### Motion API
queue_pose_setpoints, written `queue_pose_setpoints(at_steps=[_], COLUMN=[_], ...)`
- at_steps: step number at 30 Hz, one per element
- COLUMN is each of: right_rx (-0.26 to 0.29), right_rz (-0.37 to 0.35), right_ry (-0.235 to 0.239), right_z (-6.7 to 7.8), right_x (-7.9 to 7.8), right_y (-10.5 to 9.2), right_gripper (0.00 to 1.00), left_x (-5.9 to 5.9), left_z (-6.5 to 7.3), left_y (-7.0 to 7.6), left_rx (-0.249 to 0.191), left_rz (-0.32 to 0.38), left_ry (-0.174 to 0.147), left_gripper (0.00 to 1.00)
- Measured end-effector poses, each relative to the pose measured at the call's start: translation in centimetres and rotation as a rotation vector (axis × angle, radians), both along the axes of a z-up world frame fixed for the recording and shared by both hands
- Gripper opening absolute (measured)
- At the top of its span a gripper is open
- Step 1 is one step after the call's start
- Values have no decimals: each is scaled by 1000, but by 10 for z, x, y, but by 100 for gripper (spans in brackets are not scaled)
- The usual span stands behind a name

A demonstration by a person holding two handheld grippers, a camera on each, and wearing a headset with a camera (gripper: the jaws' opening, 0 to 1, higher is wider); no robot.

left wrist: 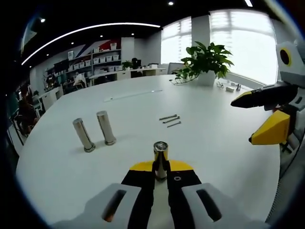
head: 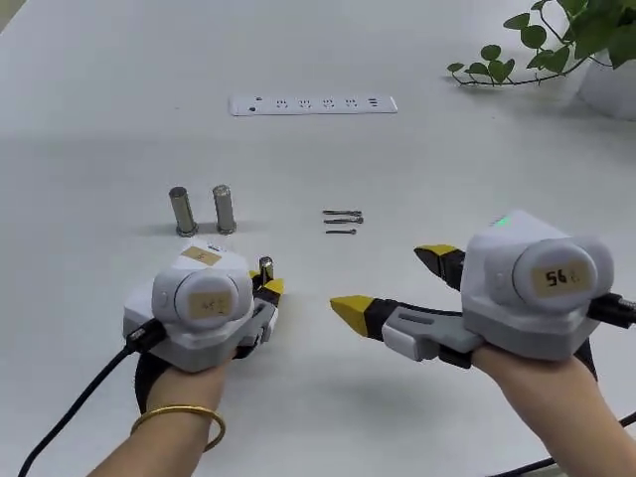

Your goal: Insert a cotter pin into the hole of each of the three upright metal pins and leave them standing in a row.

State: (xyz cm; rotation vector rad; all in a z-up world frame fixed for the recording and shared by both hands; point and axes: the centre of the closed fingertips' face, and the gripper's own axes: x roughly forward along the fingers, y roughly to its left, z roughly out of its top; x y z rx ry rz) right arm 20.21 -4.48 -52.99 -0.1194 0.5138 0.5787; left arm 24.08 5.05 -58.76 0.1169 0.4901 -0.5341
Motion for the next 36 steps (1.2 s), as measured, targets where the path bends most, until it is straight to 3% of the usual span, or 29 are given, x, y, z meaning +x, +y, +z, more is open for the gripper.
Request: queue_pose_setpoints(at_steps=[4, 23, 36], right_rx=[1, 2, -15], right_rz=[5, 11, 15], right_ry=[5, 21, 13], right_z=[0, -5, -1], right_x=[-1, -1, 0], right_y=[0, -1, -5], right_gripper=[65, 63, 62], left_x=[-1, 0, -1], left_z=[-3, -4, 0], left_y=[1, 1, 2], left_rx=[-15, 13, 10], left_rz=[18, 5, -10], left_ry=[20, -9, 2], left_gripper=[6, 6, 20])
